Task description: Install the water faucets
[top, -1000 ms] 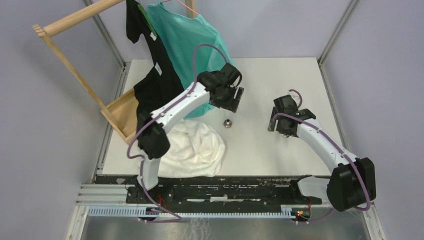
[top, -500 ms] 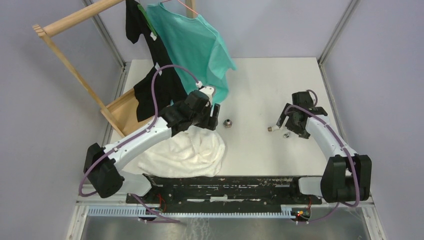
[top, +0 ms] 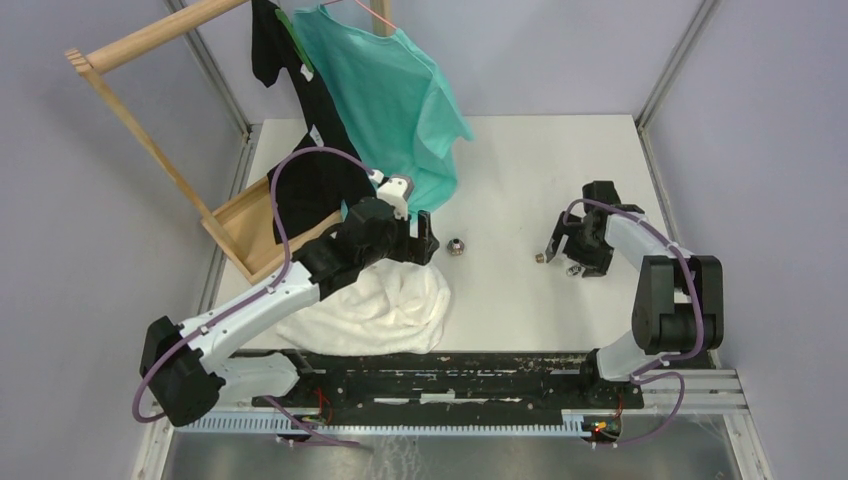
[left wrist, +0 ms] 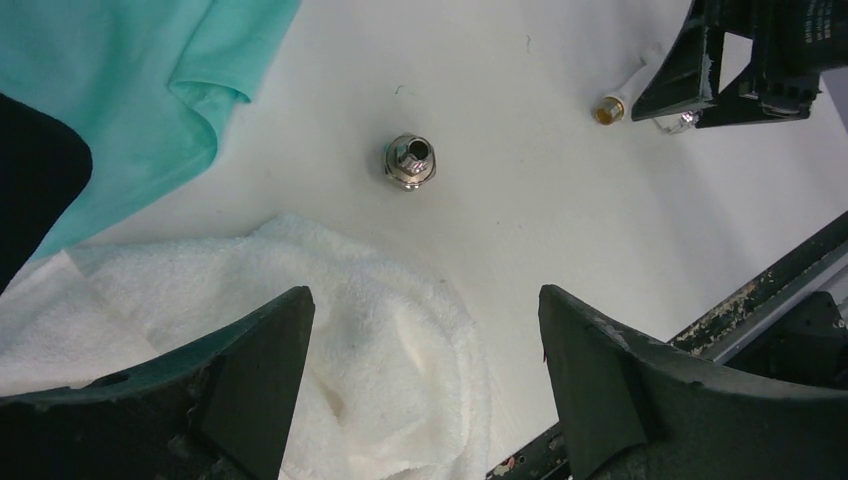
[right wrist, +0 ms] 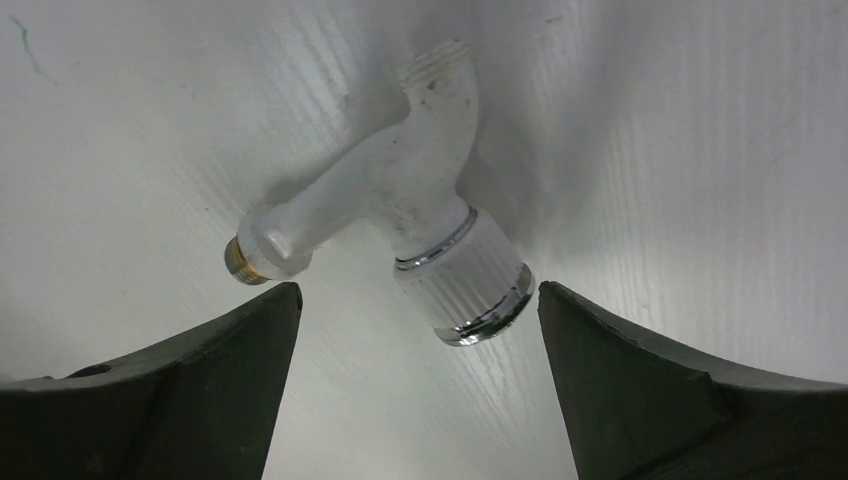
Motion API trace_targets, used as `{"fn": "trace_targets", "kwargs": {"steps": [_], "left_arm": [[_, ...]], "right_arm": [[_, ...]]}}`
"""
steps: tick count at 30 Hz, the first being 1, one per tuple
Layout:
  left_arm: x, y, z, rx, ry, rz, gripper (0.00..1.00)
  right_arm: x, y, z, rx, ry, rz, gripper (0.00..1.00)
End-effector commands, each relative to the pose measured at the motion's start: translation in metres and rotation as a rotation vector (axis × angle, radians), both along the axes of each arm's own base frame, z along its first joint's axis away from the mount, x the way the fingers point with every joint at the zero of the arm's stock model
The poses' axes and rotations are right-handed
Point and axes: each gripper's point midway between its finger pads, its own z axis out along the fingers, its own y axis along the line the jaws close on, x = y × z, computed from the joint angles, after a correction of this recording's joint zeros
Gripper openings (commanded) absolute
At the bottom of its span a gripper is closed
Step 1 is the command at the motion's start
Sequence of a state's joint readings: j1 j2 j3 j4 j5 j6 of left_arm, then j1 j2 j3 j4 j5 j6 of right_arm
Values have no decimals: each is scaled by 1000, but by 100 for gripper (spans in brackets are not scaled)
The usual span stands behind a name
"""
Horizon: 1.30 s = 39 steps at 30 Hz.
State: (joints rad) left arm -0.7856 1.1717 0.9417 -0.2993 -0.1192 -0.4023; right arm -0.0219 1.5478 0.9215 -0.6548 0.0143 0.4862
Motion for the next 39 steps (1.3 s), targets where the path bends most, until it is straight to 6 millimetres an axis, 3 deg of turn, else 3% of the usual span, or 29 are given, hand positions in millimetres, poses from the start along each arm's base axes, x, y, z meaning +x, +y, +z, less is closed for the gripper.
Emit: {"fn": "trace_targets", "kwargs": {"steps": [1,8,20,32,34,39], "left_arm": [[4,-13,3,-63,-5,-15,89],[4,-20,-1,-69,26,-27,89],[1,-28,9,-138,37,-34,89],[-8,-38,-1,-149,63,-113,89],[-9,-38,-6,-141,77,-116,90],[-7,-40,-21,-109,107,-116,89]], "right_arm": [[28,28,15,152,-108,115,94],[22,51,19,249,-122,163,91],[12,27,-4,-8,-7,185,90],[27,33,-3,9,-30,216,86],[27,37,-4,25,-31,225,85],[23,80,2,164,-81,297,85]]}}
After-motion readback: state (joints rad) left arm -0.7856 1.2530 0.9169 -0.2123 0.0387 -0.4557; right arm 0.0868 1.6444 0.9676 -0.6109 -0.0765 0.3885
